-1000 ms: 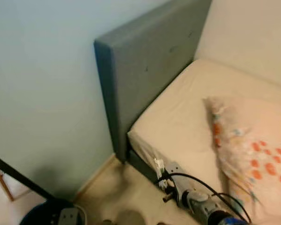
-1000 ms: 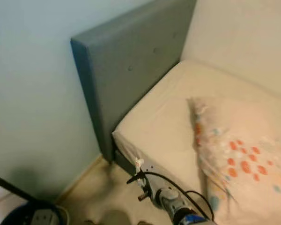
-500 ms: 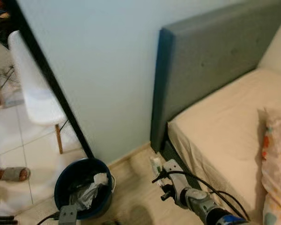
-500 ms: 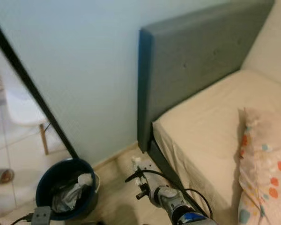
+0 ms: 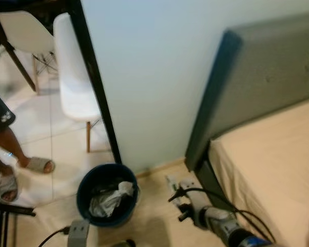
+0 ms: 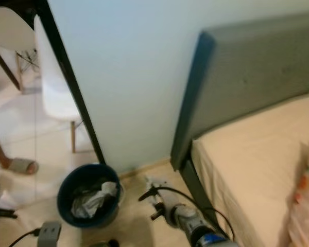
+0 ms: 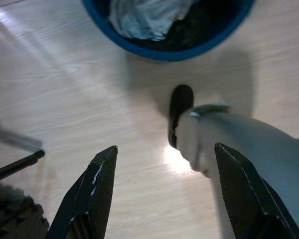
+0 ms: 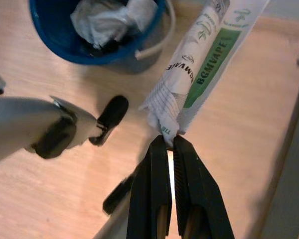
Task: Clean up the room
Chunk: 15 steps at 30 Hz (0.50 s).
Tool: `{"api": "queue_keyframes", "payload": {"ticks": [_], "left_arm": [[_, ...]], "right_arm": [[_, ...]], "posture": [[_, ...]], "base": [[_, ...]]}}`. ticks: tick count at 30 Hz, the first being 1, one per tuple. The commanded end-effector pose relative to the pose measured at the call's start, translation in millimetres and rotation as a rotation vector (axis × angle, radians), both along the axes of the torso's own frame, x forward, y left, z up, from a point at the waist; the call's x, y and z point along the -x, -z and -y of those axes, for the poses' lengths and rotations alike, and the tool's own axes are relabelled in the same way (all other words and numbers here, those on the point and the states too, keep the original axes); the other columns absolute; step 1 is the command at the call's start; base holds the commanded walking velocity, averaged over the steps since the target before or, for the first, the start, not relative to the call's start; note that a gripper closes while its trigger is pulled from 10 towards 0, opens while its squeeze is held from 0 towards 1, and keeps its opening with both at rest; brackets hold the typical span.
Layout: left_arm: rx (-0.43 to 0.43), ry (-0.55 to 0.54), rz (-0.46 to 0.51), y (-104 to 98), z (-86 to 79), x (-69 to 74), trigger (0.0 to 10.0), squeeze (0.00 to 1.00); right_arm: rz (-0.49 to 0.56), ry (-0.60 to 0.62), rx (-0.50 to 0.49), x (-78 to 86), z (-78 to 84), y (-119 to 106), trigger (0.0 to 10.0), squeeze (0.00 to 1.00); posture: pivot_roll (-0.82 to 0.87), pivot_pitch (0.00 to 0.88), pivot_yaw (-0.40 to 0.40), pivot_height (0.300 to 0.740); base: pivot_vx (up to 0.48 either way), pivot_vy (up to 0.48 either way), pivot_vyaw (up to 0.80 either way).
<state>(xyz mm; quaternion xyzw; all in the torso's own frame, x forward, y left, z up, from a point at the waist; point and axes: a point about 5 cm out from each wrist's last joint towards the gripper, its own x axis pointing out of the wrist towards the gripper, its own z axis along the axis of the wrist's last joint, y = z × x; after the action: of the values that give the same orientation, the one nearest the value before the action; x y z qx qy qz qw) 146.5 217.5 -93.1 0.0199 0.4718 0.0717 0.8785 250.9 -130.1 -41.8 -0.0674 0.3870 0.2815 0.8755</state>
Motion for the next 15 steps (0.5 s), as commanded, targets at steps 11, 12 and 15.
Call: {"api": "queue_keyframes", "payload": {"ticks": [11,12,15], "left_arm": [[0.007,-0.001,-0.048,5.3,0.7,13.3,10.0,0.0],[0.007,-0.001,-0.049,5.6,0.8,14.0,10.0,0.0],[0.008,-0.002,-0.053,5.9,0.7,15.0,10.0,0.0]], "right_arm": [[-0.031,-0.009,-0.012,9.4,-1.4,6.3,10.0,0.0],[-0.031,-0.015,-0.013,9.4,-1.9,6.2,10.0,0.0],[-0.031,-0.039,-0.013,9.5,-3.9,5.8,10.0,0.0]], "posture": [[0.01,0.0,0.023,0.74],[0.01,0.0,0.023,0.74],[0.01,0.002,0.023,0.74]], "base": [[0.0,0.0,0.79],[0.0,0.0,0.79],[0.0,0.0,0.8]]}}
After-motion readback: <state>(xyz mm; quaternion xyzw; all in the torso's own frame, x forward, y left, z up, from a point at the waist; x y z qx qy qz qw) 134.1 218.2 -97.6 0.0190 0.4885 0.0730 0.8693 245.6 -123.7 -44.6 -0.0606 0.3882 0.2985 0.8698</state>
